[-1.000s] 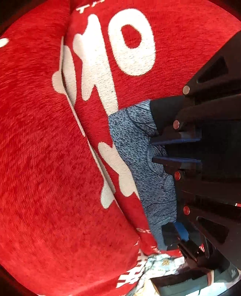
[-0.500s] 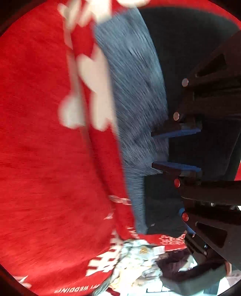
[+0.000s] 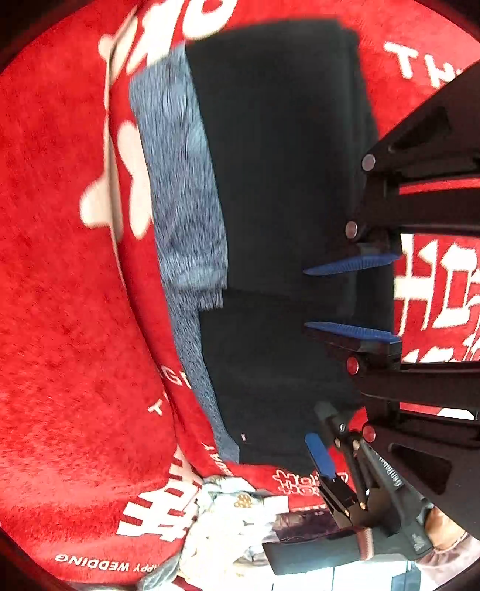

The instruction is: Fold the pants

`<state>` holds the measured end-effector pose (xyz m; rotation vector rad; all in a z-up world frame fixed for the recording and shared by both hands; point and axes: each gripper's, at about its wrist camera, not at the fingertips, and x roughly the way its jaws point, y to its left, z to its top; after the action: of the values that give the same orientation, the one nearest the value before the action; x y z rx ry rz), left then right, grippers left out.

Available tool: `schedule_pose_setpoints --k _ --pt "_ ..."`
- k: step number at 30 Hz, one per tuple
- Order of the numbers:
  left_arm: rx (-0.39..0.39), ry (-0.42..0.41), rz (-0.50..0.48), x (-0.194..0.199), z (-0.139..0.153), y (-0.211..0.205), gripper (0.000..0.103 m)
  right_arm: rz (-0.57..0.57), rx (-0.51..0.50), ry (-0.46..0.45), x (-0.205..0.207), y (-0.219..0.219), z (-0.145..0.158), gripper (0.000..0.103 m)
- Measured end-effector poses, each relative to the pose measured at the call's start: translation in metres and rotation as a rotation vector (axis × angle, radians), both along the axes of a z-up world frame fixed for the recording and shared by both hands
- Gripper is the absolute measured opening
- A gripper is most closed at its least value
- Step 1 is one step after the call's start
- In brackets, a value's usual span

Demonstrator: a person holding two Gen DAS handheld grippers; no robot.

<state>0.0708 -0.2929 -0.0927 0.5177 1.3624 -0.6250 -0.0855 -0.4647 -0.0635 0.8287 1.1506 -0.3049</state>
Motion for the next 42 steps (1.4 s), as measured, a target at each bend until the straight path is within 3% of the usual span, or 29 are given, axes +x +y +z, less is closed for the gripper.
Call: schedule_pose_setpoints --k 5,9,12,14,15,16,22,26,28,32,42 --pt "0.008 0.012 0.01 -0.01 0.006 0.009 0.058 -0.039 0.033 0.074 -0.019 -0.01 -0.005 0.037" --pt "0.004 0.025 0.007 -0.021 0.012 0.015 0.058 0.002 0.015 0.092 -0.023 0.012 0.0 0.05" --pt "0.02 0.054 0.017 -0.025 0.011 0.02 0.058 0.018 0.047 0.102 -0.029 0.031 -0.001 0.051" --pt "0.012 0.06 0.027 -0.025 0.013 0.025 0.07 0.025 0.057 0.112 -0.031 0.042 -0.002 0.052" --pt "0.004 0.055 0.034 -0.025 0.015 0.028 0.086 0.03 0.059 0.116 -0.031 0.046 -0.002 0.053" --pt "-0.008 0.045 0.042 -0.024 0.018 0.031 0.091 0.032 0.064 0.121 -0.031 0.051 -0.003 0.054" --pt "-0.009 0.062 0.072 -0.012 0.016 0.049 0.091 0.051 0.061 0.144 -0.02 0.07 -0.002 0.066" --pt "0.0 0.065 0.094 0.0 0.013 0.065 0.091 0.094 0.011 0.162 -0.002 0.082 0.003 0.08" --pt "0.006 0.072 0.104 0.006 0.01 0.072 0.091 0.116 -0.022 0.17 0.008 0.089 0.005 0.081" --pt "0.013 0.075 0.115 0.018 0.007 0.088 0.091 0.151 -0.078 0.157 0.025 0.103 0.011 0.103" --pt "0.031 0.104 0.165 0.04 -0.004 0.117 0.091 0.217 -0.072 0.194 0.055 0.13 0.01 0.103"
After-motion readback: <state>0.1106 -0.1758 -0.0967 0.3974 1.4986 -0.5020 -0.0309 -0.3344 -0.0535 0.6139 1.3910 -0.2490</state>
